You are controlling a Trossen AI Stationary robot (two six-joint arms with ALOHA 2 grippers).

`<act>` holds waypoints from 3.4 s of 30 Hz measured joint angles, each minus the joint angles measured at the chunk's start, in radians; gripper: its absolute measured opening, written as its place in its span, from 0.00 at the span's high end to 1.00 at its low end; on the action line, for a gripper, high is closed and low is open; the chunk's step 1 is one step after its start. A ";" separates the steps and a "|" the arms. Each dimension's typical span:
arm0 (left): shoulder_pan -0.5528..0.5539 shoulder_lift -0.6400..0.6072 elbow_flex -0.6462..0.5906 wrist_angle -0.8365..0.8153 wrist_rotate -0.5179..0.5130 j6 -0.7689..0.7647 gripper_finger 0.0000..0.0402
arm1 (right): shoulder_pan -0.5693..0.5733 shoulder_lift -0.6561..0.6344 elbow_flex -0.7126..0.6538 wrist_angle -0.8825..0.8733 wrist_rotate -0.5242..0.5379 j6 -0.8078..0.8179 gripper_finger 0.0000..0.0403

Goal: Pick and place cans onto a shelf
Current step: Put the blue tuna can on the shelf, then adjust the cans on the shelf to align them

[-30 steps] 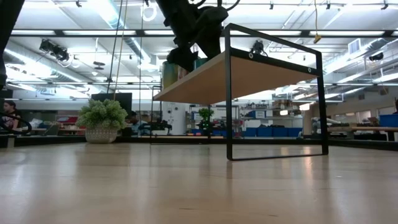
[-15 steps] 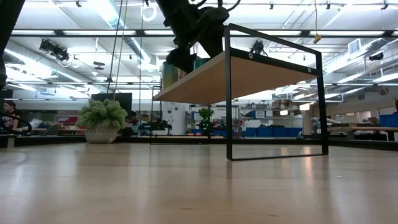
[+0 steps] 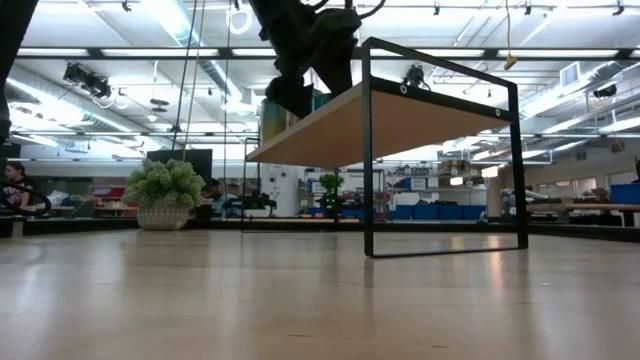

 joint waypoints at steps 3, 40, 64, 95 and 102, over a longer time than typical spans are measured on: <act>0.000 -0.012 -0.001 -0.018 0.000 0.001 0.03 | 0.000 0.000 0.000 0.000 0.000 0.002 0.07; -0.015 -0.112 0.002 -0.211 -0.003 0.011 0.03 | 0.000 0.000 0.000 0.013 0.002 -0.008 0.07; -0.158 -0.120 0.002 -0.011 0.259 0.382 0.03 | 0.000 0.000 0.000 0.014 0.002 0.020 0.07; -0.067 -0.051 0.002 0.029 0.176 0.336 0.03 | 0.000 0.000 0.000 0.030 0.002 0.011 0.07; -0.094 -0.083 0.002 -0.026 0.124 0.298 0.03 | -0.003 -0.001 0.000 -0.003 -0.051 0.015 0.07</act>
